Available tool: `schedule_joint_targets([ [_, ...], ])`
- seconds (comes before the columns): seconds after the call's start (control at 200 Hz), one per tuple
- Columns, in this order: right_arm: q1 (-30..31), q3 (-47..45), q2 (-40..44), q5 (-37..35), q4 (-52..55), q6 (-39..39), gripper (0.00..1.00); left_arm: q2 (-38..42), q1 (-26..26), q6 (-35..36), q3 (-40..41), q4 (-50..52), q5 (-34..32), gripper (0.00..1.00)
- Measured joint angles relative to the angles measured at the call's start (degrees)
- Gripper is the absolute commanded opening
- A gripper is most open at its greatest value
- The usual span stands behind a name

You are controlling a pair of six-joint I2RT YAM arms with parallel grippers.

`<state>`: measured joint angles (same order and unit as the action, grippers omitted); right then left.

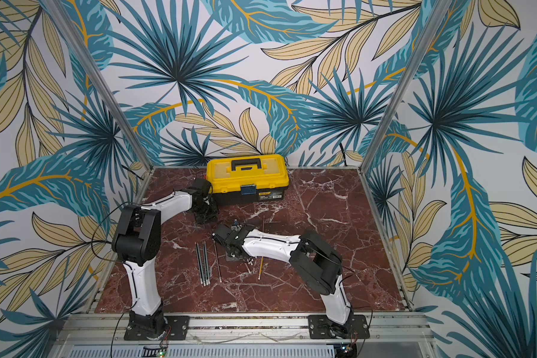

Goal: Remove the protective cover of the pencils
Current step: Place the protective sleeve at the center of the board.

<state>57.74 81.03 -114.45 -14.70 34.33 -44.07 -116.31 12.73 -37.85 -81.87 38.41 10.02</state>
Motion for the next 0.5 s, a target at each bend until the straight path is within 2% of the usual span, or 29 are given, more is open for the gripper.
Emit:
schedule_joint_targets([
  [0.501,-0.2,0.0,-1.9,1.3,0.2,0.5,0.25,0.1,0.0,0.1,0.0,0.0,-1.3,0.14],
])
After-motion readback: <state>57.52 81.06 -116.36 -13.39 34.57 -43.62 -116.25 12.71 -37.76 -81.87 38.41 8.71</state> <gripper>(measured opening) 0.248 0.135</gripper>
